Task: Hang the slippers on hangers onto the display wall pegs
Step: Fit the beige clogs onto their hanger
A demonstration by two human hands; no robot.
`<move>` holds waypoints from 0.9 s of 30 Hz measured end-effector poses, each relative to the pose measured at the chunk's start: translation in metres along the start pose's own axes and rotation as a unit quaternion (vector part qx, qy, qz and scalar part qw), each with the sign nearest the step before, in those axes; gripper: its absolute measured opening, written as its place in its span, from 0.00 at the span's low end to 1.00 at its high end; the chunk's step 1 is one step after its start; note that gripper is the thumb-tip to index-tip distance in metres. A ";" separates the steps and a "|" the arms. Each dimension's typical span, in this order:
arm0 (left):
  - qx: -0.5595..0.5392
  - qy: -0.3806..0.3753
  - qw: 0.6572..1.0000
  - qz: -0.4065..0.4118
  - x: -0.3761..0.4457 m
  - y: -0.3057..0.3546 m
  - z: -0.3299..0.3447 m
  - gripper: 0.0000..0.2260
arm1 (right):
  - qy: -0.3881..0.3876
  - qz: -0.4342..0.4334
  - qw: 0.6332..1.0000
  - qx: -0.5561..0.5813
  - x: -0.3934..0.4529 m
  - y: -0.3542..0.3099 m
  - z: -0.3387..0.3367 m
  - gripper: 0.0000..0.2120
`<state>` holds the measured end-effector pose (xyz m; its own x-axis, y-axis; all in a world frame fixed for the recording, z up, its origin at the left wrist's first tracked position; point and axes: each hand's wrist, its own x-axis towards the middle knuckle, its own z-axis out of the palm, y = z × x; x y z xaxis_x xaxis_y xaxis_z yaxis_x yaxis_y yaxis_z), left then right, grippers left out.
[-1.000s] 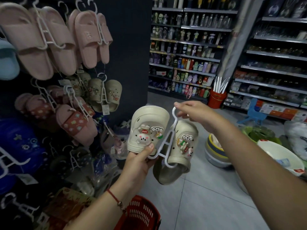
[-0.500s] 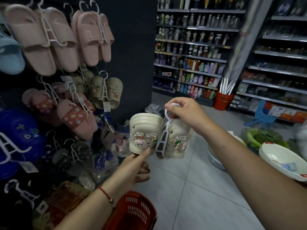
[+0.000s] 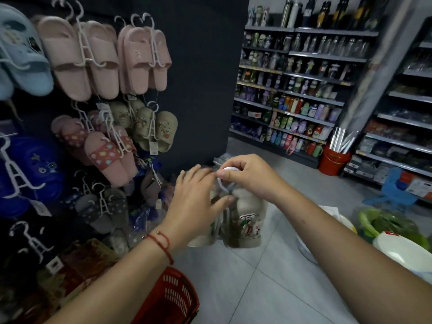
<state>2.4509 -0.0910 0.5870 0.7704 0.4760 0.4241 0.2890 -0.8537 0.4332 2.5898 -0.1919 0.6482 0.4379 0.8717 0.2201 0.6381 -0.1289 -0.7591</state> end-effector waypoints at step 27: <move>-0.251 -0.059 0.946 -0.198 0.118 -0.054 0.017 0.15 | 0.163 0.034 0.956 -0.243 0.039 0.022 0.008 0.18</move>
<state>2.5359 0.0073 0.5999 0.7246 0.6855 0.0711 0.2850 -0.3920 0.8747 2.6157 -0.1566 0.6350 0.6128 0.6699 0.4192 0.7849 -0.4545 -0.4211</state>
